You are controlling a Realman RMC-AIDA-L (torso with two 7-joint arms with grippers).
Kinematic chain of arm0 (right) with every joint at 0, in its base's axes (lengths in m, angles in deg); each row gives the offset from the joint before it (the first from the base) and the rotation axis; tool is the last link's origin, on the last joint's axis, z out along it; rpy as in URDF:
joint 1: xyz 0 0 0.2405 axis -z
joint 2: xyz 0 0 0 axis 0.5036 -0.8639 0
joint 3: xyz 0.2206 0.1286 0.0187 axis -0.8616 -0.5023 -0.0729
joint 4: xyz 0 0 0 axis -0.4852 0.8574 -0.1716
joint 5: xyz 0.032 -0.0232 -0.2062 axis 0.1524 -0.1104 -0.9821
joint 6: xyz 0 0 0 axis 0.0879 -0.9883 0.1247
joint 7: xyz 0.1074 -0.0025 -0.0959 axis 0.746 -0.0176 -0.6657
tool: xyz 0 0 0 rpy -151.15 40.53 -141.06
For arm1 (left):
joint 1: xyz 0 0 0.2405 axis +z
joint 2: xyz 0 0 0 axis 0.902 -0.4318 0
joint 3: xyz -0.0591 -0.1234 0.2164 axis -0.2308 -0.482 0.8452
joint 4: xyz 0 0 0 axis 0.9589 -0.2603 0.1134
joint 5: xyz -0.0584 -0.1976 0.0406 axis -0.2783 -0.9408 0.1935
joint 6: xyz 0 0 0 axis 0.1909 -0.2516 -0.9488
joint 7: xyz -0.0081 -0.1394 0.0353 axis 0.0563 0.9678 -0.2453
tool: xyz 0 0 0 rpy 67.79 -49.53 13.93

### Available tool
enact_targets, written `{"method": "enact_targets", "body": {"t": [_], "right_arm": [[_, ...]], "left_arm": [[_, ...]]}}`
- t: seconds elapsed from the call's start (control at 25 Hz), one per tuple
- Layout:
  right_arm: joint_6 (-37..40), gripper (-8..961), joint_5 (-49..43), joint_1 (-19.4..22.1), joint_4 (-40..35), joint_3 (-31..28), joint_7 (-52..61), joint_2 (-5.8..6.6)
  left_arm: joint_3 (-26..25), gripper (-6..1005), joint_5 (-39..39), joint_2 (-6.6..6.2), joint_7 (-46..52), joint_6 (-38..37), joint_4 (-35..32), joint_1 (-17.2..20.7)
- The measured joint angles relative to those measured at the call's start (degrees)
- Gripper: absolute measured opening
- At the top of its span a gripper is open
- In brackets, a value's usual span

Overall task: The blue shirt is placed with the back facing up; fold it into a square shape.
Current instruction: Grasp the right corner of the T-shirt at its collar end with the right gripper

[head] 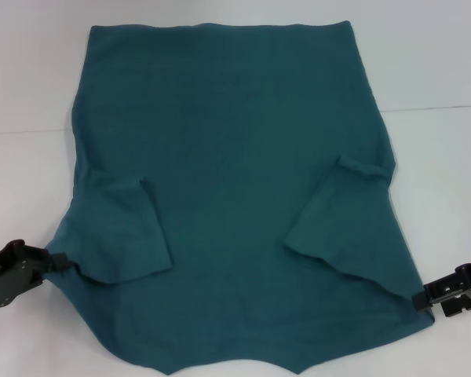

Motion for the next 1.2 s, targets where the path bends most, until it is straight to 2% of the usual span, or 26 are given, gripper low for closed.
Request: {"method": "enact_targets", "body": {"t": [0.6,1.2], "right_arm": [[-2.42,766,0.03,-0.34,0.61,1.2,1.11,-0.16],[-4.72,766,-2.17,-2.21,0.73,3.24,2.29,-2.02]], "left_arm": [[0.0,17,0.0,0.07,-0.16,0.64,0.7,0.0],[0.23,16,0.12,0.11,-0.26,1.13,0.92,0.18]]}}
